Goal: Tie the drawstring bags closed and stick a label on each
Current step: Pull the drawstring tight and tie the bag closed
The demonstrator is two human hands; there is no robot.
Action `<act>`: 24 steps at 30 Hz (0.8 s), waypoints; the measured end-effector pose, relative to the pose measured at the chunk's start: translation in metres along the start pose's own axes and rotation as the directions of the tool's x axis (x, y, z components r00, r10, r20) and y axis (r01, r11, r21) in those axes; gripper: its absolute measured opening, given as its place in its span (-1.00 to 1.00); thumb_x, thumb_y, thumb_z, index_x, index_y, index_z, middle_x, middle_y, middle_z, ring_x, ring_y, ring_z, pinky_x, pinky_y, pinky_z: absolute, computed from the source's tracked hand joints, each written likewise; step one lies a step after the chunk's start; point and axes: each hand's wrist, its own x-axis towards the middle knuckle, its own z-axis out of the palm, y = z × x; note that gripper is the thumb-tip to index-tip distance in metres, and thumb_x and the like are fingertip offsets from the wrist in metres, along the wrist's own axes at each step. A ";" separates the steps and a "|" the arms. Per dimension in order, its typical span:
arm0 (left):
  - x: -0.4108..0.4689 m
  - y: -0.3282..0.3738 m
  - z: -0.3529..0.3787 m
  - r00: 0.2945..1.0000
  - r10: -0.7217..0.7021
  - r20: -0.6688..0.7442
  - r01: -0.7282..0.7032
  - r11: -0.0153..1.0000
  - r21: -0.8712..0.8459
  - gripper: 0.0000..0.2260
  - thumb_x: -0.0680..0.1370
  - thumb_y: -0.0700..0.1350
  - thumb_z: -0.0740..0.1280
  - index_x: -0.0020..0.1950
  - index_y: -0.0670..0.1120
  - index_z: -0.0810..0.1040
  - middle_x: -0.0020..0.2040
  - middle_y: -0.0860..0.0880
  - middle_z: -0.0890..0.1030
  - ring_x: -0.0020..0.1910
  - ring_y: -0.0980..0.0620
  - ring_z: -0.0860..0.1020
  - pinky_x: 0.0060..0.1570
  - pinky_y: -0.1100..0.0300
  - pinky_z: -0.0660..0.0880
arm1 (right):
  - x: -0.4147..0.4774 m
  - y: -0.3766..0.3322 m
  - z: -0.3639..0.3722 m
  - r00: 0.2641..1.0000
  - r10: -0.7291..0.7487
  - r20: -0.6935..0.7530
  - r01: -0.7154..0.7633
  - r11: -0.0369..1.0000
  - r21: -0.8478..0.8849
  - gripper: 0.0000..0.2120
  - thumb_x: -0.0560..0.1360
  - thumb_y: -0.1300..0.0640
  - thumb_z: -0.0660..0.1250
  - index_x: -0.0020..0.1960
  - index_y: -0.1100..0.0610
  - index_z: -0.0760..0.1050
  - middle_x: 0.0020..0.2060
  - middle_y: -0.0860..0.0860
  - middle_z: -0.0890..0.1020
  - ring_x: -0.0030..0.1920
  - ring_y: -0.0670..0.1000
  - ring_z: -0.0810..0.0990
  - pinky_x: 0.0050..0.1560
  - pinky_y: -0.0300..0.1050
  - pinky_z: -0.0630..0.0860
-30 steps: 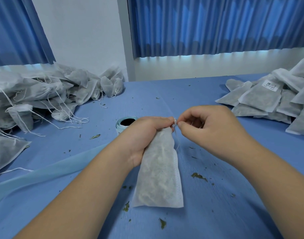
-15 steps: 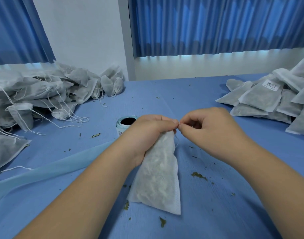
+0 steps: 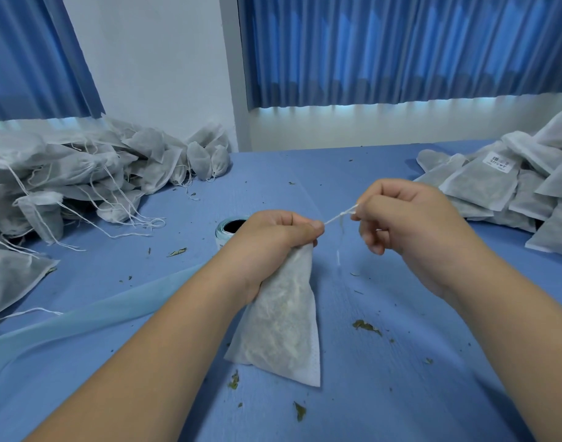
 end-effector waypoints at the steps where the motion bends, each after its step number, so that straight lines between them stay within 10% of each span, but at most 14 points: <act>1: 0.000 0.000 0.000 1.000 -0.003 0.007 0.003 1.000 -0.001 -0.87 0.51 -0.10 0.44 -0.23 -0.08 0.63 -0.35 0.05 0.61 -0.50 0.15 0.48 -0.46 0.34 0.42 | 0.000 0.000 0.000 1.000 0.000 -0.004 0.000 0.999 0.041 -0.87 0.30 0.21 0.35 -0.42 0.11 0.51 -0.55 0.02 0.45 -0.49 0.01 0.38 -0.47 -0.19 0.33; 11: 0.001 -0.001 0.005 0.996 0.083 -0.030 -0.081 0.995 0.057 -0.76 0.52 -0.06 0.43 -0.36 0.00 0.60 -0.38 0.10 0.57 -0.44 0.16 0.45 -0.31 0.23 0.38 | -0.004 -0.003 0.005 0.974 0.100 0.205 -0.183 0.878 0.443 -0.88 0.28 0.26 0.37 -0.40 0.13 0.47 -0.47 -0.01 0.28 -0.50 -0.06 0.25 -0.52 -0.25 0.19; 16: 0.005 -0.003 0.003 0.953 0.238 -0.186 -0.190 0.951 0.244 -0.80 0.54 -0.06 0.41 -0.30 0.00 0.57 -0.39 0.10 0.49 -0.49 0.21 0.38 -0.40 0.34 0.33 | -0.003 -0.007 -0.001 0.847 0.339 0.410 -0.481 0.816 0.319 -0.92 0.20 0.16 0.28 -0.38 0.13 0.37 -0.44 -0.03 0.14 -0.51 -0.06 0.14 -0.56 -0.24 0.15; 24: 0.007 -0.008 0.015 0.956 0.257 -0.141 -0.202 0.926 0.320 -0.80 0.55 -0.03 0.39 -0.27 0.00 0.55 -0.34 0.05 0.50 -0.51 0.22 0.34 -0.48 0.39 0.28 | -0.001 0.000 0.006 0.929 0.231 0.288 -0.353 0.785 0.509 -0.82 0.32 0.18 0.36 -0.45 0.09 0.46 -0.46 -0.06 0.13 -0.53 -0.11 0.13 -0.55 -0.28 0.11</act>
